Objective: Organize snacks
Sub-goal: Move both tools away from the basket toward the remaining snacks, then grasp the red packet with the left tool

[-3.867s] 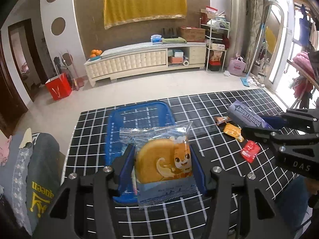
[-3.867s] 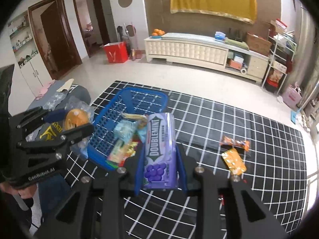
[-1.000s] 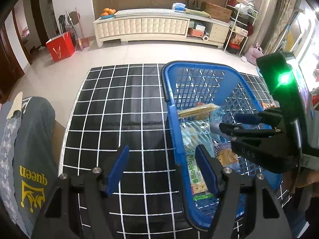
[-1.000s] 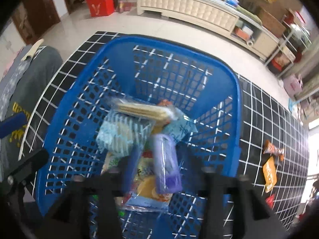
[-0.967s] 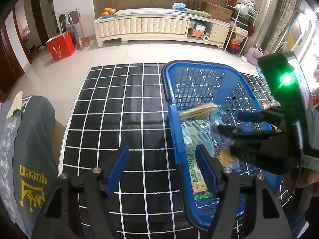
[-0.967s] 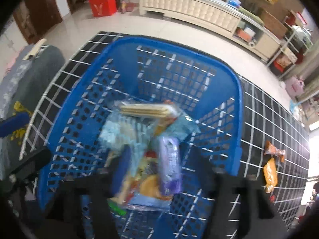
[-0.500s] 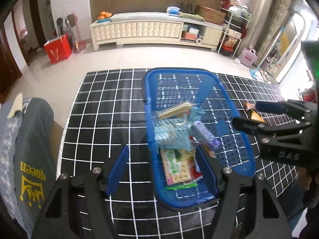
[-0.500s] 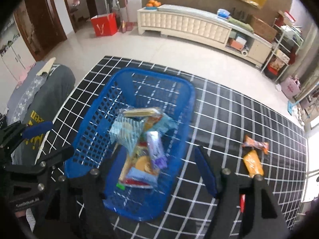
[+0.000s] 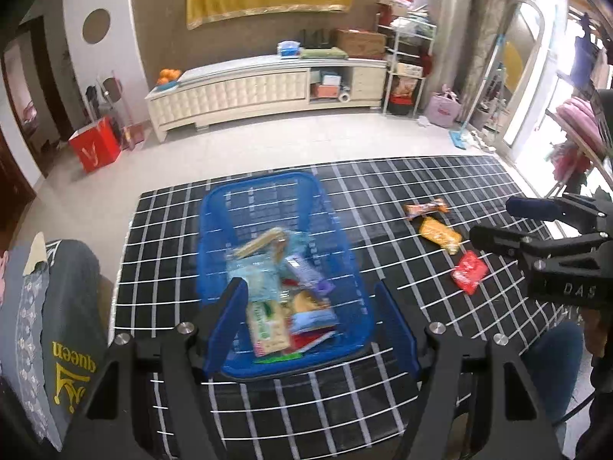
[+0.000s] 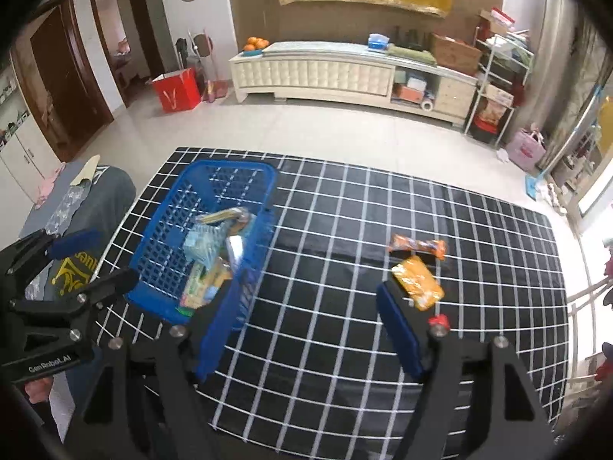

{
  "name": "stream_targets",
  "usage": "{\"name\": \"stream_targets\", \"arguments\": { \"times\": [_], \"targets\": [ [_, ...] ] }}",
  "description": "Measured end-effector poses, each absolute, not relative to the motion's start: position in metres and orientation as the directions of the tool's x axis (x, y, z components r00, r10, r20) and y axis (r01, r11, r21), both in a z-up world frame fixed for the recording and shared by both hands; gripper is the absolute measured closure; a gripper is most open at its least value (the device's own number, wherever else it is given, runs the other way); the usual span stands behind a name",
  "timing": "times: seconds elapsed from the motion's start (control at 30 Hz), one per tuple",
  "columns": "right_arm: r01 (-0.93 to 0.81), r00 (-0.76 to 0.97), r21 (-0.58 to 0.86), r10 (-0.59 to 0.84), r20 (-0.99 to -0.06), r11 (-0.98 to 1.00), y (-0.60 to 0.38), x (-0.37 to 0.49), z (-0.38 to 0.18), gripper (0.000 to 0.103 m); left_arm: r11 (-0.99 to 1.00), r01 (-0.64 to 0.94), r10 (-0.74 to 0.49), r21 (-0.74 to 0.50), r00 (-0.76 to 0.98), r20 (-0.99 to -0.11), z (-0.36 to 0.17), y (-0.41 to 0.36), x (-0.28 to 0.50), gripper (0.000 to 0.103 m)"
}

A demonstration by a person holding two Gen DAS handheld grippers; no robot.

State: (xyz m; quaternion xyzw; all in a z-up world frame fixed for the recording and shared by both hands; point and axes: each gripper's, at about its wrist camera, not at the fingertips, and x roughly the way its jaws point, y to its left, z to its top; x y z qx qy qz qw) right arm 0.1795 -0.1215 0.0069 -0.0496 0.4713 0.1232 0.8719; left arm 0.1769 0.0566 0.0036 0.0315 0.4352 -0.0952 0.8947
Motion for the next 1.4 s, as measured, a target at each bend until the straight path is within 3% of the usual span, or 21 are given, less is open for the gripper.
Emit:
{"name": "stream_targets", "arguments": {
  "times": [0.03, 0.07, 0.5, 0.7, 0.97, 1.1, 1.23, 1.4],
  "targets": [
    [-0.259, 0.533, 0.019, 0.159, -0.831, 0.966, -0.126, 0.177, 0.008, 0.023, 0.978, 0.207, -0.156, -0.036, 0.598, -0.786, 0.004, 0.047, 0.176, 0.023],
    [-0.253, 0.540, 0.009, 0.149, -0.828, 0.968, -0.132, 0.174, 0.009, 0.022, 0.975, 0.216, -0.169, -0.045, 0.595, -0.786, 0.003, 0.039, 0.176, 0.022],
    [-0.094, 0.537, 0.002, 0.052, -0.842, 0.996, -0.240, 0.152, -0.018, 0.018, 0.926, 0.376, -0.251, -0.046, 0.516, -0.819, -0.021, -0.083, 0.180, 0.022],
    [-0.003, 0.515, 0.011, 0.011, -0.857, 1.000, -0.289, 0.151, -0.048, 0.005, 0.906, 0.421, -0.255, -0.034, 0.482, -0.838, -0.046, -0.128, 0.185, 0.022],
    [0.088, 0.468, -0.007, -0.048, -0.882, 0.996, -0.338, 0.144, -0.102, 0.000, 0.842, 0.520, -0.152, 0.141, 0.481, -0.864, -0.099, -0.189, 0.191, 0.017],
    [0.131, 0.442, -0.008, -0.066, -0.895, 0.991, -0.356, 0.140, -0.127, 0.000, 0.838, 0.541, -0.203, 0.071, 0.429, -0.880, -0.122, -0.196, 0.205, 0.000],
    [0.190, 0.444, -0.036, -0.118, -0.888, 0.981, -0.367, 0.137, -0.142, 0.000, 0.806, 0.593, -0.261, 0.011, 0.371, -0.891, -0.143, -0.208, 0.218, 0.000],
    [0.281, 0.412, -0.016, -0.136, -0.901, 0.959, -0.380, 0.133, -0.157, 0.000, 0.760, 0.649, -0.269, 0.033, 0.361, -0.893, -0.167, -0.227, 0.228, 0.000]
  ]
}}
